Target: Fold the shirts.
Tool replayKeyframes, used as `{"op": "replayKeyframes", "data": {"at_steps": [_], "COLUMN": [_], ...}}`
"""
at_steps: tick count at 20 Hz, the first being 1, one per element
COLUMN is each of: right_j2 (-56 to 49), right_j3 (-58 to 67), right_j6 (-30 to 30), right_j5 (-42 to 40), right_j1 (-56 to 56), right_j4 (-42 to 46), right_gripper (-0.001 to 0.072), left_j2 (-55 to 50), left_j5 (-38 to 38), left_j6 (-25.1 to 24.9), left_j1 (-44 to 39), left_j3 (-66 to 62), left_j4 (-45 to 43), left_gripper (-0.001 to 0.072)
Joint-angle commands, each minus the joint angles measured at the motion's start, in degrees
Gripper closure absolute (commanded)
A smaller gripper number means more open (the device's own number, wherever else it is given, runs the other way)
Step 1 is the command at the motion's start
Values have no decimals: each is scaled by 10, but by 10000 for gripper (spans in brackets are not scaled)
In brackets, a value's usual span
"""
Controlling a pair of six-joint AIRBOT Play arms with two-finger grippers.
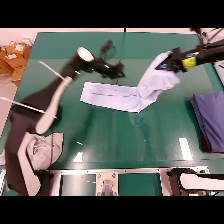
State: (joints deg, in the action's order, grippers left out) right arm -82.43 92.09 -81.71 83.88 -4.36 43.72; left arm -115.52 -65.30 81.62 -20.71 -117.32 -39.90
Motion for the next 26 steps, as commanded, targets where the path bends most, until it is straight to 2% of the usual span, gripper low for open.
{"op": "replayKeyframes", "data": {"at_steps": [1, 3, 6, 7, 8, 9, 10, 12, 13, 14, 15, 17, 19, 21, 22, 23, 24, 25, 26], "right_j2": [-30, -73, -167, -203, -238, -268, -290, -290, -277, -261, -241, -202, -163, -120, -98, -81, -76, -78, -82], "right_j3": [-16, -24, -23, -23, -19, -12, -4, -1, -1, -1, -1, -1, -7, -52, -90, -135, -172, -207, -243], "right_j6": [-47, -68, -87, -87, -85, -78, -76, -58, -40, -28, -14, -1, -1, -1, -1, -1, -1, 4, 24], "right_j5": [-127, -233, -454, -525, -582, -624, -638, -607, -565, -513, -458, -350, -247, -186, -182, -187, -193, -198, -212], "right_j1": [125, 214, 339, 377, 407, 433, 446, 431, 407, 374, 333, 243, 147, 65, 32, 1, -21, -35, -38], "right_j4": [3, 2, -48, -80, -103, -110, -109, -100, -95, -85, -70, -37, 12, 45, 56, 58, 53, 46, 38], "right_gripper": [693, 693, 692, 633, 419, 237, 212, 222, 247, 374, 457, 460, 642, 640, 628, 474, 257, 100, 100], "left_j2": [63, 93, 126, 132, 135, 136, 136, 137, 137, 137, 137, 137, 137, 143, 151, 160, 167, 171, 172], "left_j5": [-144, -174, -183, -183, -183, -183, -183, -181, -181, -181, -179, -176, -177, -171, -158, -147, -146, -150, -156], "left_j6": [-6, -6, -6, -6, -6, -6, -6, -7, -7, -6, -5, 5, 6, 3, 3, 2, -2, -6, -7], "left_j1": [123, 178, 245, 261, 274, 284, 292, 293, 290, 286, 284, 281, 271, 251, 239, 223, 207, 191, 177], "left_j3": [-25, -25, -25, -25, -25, -25, -25, -25, -25, -25, -25, -25, -25, -17, 1, 21, 35, 45, 50], "left_j4": [-28, -28, -30, -32, -32, -37, -50, -114, -161, -196, -234, -300, -364, -411, -430, -450, -467, -482, -487], "left_gripper": [680, 680, 680, 680, 680, 680, 680, 681, 681, 681, 681, 682, 683, 683, 683, 683, 684, 684, 683]}}
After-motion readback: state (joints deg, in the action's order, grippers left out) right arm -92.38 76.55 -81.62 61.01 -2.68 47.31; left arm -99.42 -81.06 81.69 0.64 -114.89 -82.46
